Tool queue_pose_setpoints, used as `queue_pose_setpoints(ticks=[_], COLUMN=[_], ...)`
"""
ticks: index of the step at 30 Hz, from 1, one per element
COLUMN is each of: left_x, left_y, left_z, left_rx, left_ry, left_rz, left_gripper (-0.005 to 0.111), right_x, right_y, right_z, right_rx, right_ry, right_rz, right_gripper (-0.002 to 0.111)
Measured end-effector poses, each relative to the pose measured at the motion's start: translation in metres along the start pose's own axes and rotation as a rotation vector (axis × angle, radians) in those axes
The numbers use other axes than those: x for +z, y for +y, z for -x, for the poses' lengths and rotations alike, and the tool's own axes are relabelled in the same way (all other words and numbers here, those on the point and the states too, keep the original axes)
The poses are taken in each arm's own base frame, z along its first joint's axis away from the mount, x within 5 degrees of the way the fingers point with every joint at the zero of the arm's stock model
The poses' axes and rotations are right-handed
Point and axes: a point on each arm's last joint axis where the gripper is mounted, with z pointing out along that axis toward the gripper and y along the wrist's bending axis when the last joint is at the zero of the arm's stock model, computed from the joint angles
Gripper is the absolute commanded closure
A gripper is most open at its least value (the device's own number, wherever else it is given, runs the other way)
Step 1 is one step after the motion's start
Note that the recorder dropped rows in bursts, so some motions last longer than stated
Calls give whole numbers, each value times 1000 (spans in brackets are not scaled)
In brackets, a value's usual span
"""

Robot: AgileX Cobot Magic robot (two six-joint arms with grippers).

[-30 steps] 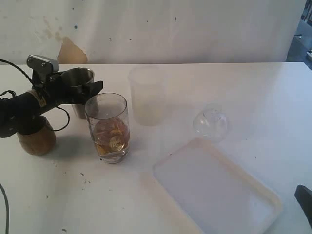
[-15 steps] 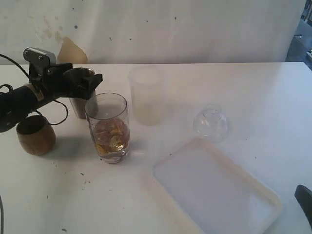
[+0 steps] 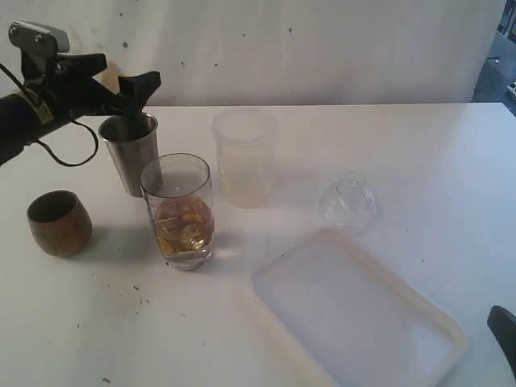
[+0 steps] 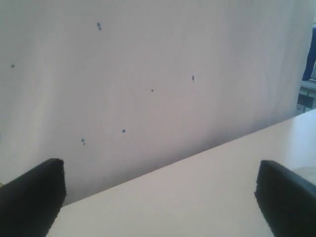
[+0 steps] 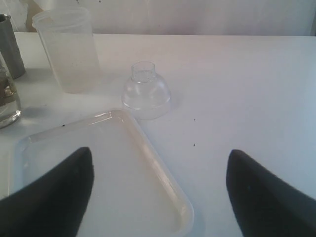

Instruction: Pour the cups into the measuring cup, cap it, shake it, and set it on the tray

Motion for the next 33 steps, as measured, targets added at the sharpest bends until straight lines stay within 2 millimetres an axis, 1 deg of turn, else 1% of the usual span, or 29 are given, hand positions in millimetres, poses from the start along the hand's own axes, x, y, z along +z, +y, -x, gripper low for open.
queue_pose_setpoints(ticks=[1, 2, 4, 6, 7, 10, 15, 20, 25, 31, 33], left_x=[-2, -4, -9, -16, -20, -30, -46, -71, -97, -134, -147], left_y=[0, 0, -1, -2, -3, -5, -6, -17, -30, -50, -57], left_z=[8, 14, 32, 50, 58, 77, 101, 123, 130, 140, 140], left_rx=[0, 2, 7, 23, 32, 70, 105, 103, 108, 124, 124], left_ry=[-4, -3, -9, -9, -3, 21, 62, 30, 15, -25, -34], left_rz=[8, 16, 38, 62, 77, 112, 182, 205, 214, 220, 223], left_gripper=[28, 39, 65, 93, 105, 106, 106, 106, 106, 106, 106], right_x=[0, 0, 0, 0, 0, 0, 0, 0, 0, 0, 0], right_y=[0, 0, 0, 0, 0, 0, 0, 0, 0, 0, 0], right_z=[0, 0, 0, 0, 0, 0, 0, 0, 0, 0, 0], right_rx=[0, 0, 0, 0, 0, 0, 0, 0, 0, 0, 0], right_ry=[0, 0, 0, 0, 0, 0, 0, 0, 0, 0, 0], right_rz=[0, 0, 0, 0, 0, 0, 0, 0, 0, 0, 0], right_gripper=[39, 39, 39, 39, 39, 39, 39, 39, 39, 39, 39])
